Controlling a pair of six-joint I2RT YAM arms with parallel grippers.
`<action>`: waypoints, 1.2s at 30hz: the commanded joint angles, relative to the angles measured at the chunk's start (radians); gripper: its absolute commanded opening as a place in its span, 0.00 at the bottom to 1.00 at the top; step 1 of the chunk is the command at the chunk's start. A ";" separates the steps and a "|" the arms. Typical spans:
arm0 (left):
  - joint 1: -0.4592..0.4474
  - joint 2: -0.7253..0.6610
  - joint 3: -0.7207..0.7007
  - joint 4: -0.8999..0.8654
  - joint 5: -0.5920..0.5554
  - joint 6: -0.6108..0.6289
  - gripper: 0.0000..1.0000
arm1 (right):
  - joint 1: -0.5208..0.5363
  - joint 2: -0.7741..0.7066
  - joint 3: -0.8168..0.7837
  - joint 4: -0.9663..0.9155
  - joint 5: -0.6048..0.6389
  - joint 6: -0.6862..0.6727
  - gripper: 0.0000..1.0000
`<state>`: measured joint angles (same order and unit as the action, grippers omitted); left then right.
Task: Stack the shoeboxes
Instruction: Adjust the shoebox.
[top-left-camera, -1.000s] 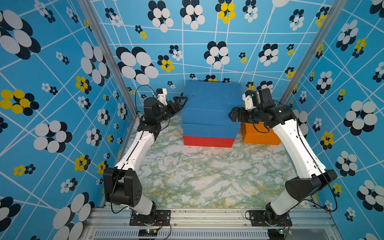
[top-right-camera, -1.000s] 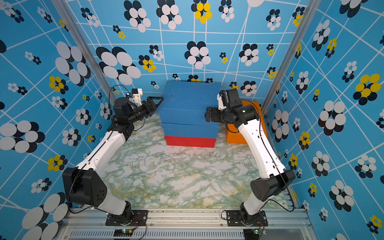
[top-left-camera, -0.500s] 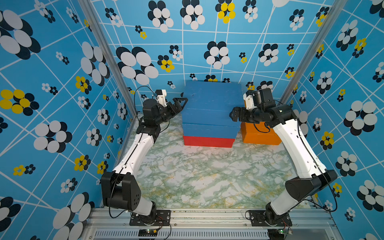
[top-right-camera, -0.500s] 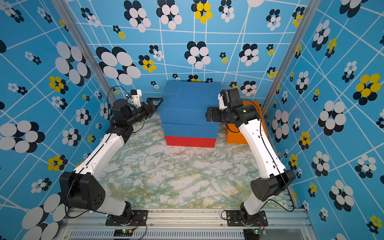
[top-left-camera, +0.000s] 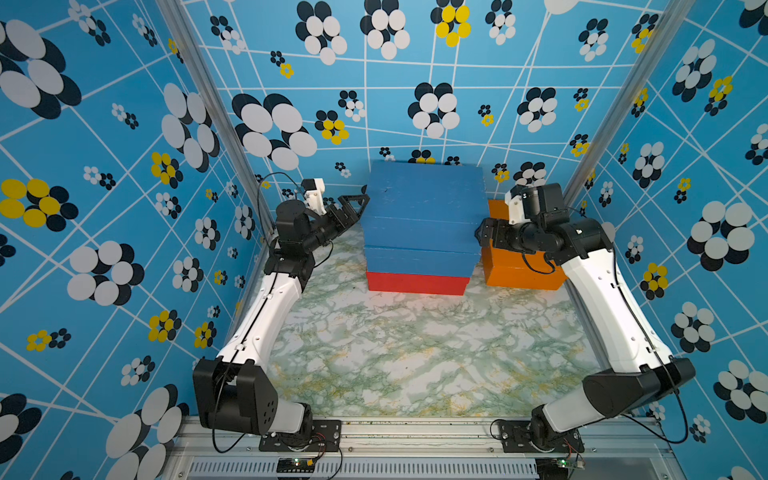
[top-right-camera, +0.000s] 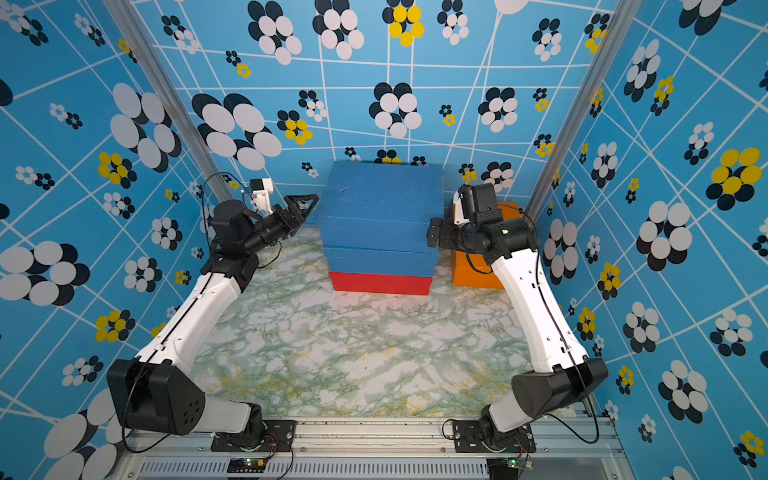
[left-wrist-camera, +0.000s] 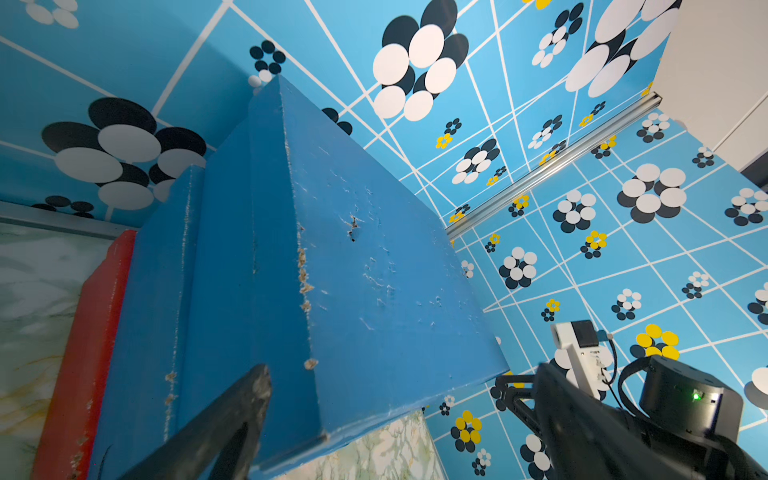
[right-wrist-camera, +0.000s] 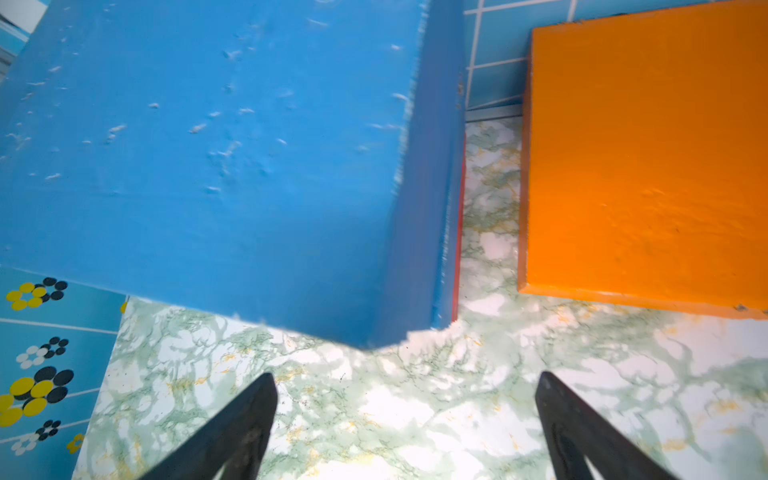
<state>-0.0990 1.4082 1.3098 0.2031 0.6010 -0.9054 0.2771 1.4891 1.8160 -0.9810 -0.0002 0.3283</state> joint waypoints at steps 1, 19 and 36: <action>0.023 -0.054 -0.021 -0.001 -0.009 0.020 1.00 | -0.019 -0.104 -0.111 0.035 0.045 0.030 0.99; 0.045 -0.180 -0.197 -0.076 -0.061 0.117 1.00 | -0.152 -0.253 -0.629 0.208 0.132 0.108 0.99; 0.054 -0.239 -0.302 -0.071 -0.069 0.132 0.99 | -0.282 -0.006 -0.489 0.388 0.081 0.051 0.99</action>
<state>-0.0582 1.2041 1.0164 0.1341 0.5339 -0.8059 0.0082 1.4509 1.2858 -0.6384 0.0845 0.4030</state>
